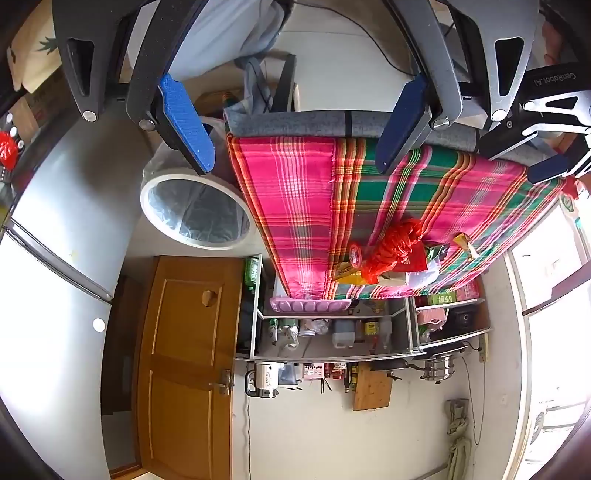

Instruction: Collect trash

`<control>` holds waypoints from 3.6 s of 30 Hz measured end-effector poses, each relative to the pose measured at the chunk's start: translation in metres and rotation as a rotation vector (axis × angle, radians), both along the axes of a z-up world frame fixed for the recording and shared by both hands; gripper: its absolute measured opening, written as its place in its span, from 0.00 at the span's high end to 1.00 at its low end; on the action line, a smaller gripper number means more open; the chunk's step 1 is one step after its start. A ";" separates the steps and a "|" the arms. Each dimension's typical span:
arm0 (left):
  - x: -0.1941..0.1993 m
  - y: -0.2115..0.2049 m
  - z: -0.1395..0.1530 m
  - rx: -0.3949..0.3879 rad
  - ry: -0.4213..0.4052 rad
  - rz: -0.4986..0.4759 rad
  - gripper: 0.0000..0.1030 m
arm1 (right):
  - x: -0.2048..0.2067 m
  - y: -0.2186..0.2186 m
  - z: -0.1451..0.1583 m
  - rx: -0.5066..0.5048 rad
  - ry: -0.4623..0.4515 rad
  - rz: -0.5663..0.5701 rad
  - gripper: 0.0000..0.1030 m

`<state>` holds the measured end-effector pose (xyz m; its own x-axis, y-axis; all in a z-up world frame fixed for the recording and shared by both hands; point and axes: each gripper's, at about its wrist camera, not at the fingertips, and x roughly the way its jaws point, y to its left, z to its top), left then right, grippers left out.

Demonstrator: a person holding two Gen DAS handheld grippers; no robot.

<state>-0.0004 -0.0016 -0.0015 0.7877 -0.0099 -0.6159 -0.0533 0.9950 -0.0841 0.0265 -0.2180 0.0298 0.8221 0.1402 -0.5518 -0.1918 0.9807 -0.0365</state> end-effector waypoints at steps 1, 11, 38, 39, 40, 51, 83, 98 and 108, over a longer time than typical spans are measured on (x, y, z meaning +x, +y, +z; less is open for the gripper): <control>-0.001 -0.001 0.000 0.000 -0.001 0.001 0.05 | 0.000 0.000 0.000 0.003 -0.001 0.000 0.14; -0.001 0.000 0.002 -0.001 -0.006 0.002 0.05 | -0.001 -0.001 0.002 0.006 -0.008 -0.002 0.14; -0.002 -0.001 0.003 -0.002 -0.008 0.001 0.05 | -0.003 -0.001 0.005 0.007 -0.015 -0.002 0.14; -0.002 -0.001 0.003 -0.002 -0.009 0.002 0.05 | -0.003 -0.001 0.005 0.007 -0.015 -0.002 0.14; -0.002 -0.001 0.003 -0.002 -0.010 0.002 0.05 | -0.003 -0.001 0.005 0.007 -0.015 -0.002 0.14; -0.003 -0.001 0.004 -0.003 -0.010 0.001 0.05 | -0.003 -0.001 0.006 0.008 -0.015 -0.002 0.14; -0.003 -0.005 0.006 -0.005 -0.009 0.001 0.05 | -0.003 0.001 0.003 0.004 -0.010 0.003 0.14; 0.053 0.053 0.003 -0.093 0.023 0.064 0.07 | 0.061 0.031 0.006 0.045 0.057 0.086 0.14; 0.127 0.120 -0.002 -0.145 0.080 0.165 0.07 | 0.126 0.082 -0.002 0.059 0.115 0.163 0.15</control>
<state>0.1262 0.1187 -0.0031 0.7347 0.0224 -0.6781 -0.2269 0.9500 -0.2145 0.1528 -0.1359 0.0279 0.7181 0.3012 -0.6274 -0.3479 0.9361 0.0512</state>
